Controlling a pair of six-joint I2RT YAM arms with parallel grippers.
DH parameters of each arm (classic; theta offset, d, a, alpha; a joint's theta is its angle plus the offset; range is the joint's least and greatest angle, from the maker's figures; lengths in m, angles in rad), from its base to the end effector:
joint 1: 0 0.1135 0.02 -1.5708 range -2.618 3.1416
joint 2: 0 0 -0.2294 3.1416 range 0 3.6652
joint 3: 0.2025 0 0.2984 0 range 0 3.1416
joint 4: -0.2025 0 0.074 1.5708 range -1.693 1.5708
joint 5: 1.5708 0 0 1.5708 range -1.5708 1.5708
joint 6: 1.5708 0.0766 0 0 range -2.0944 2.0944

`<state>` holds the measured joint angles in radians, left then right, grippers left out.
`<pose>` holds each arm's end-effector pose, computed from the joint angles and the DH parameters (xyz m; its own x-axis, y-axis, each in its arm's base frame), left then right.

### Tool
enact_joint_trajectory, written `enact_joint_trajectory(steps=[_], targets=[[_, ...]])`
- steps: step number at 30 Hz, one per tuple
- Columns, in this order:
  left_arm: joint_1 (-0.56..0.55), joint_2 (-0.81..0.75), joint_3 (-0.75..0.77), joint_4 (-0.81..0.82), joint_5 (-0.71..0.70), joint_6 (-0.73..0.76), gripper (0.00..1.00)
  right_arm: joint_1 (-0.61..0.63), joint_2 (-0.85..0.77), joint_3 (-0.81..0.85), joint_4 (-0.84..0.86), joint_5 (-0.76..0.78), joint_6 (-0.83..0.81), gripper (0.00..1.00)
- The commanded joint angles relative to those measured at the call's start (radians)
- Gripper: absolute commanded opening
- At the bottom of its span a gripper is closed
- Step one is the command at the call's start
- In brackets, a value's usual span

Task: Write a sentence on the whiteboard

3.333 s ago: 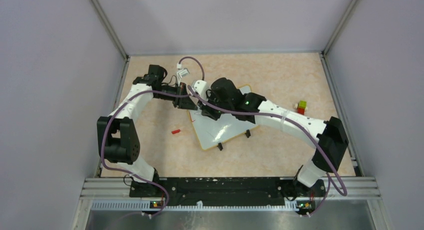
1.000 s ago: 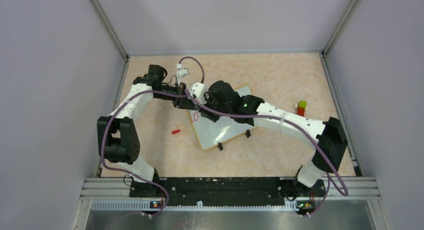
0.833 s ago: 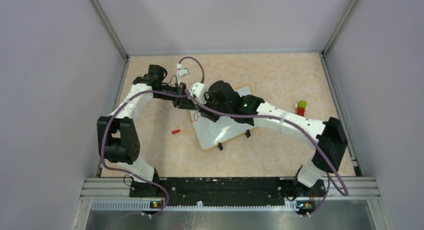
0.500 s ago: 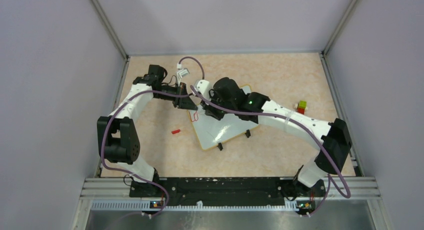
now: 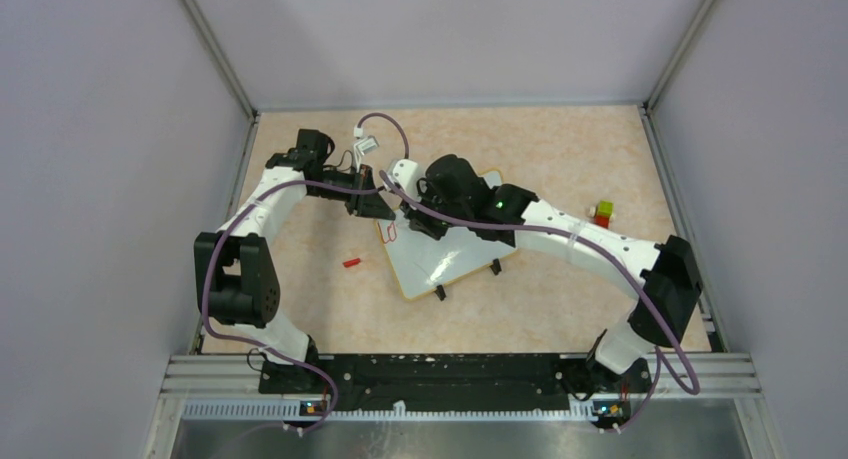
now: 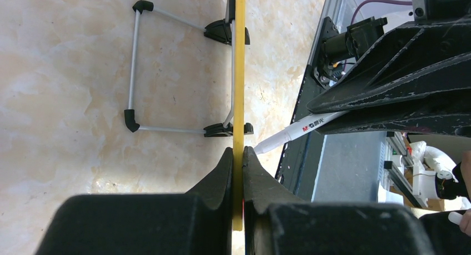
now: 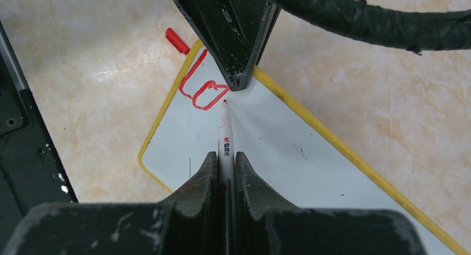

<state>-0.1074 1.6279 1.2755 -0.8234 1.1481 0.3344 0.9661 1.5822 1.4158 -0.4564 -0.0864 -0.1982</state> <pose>0.3591 -0.1090 0.2007 -0.7379 0.2150 -0.6398 0.6723 0.3172 -0.6688 0.2464 0.3681 0.2660 -0.1559 -0.5706 -0.8063 -0.9079 0.4043 -0.1106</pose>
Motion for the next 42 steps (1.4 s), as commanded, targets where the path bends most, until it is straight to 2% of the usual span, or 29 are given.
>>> enact_joint_trajectory(steps=[1,21,42], targets=[[-0.008,-0.016,0.022,0.0,-0.007,-0.003,0.0,-0.001,0.012,0.039,0.045,0.008,-0.001,0.0],[-0.008,-0.011,0.025,-0.002,-0.007,-0.002,0.0,0.0,-0.034,-0.065,0.037,0.016,-0.007,0.0],[-0.008,-0.015,0.024,-0.001,-0.008,-0.004,0.0,-0.031,-0.008,0.039,0.034,0.043,-0.009,0.0]])
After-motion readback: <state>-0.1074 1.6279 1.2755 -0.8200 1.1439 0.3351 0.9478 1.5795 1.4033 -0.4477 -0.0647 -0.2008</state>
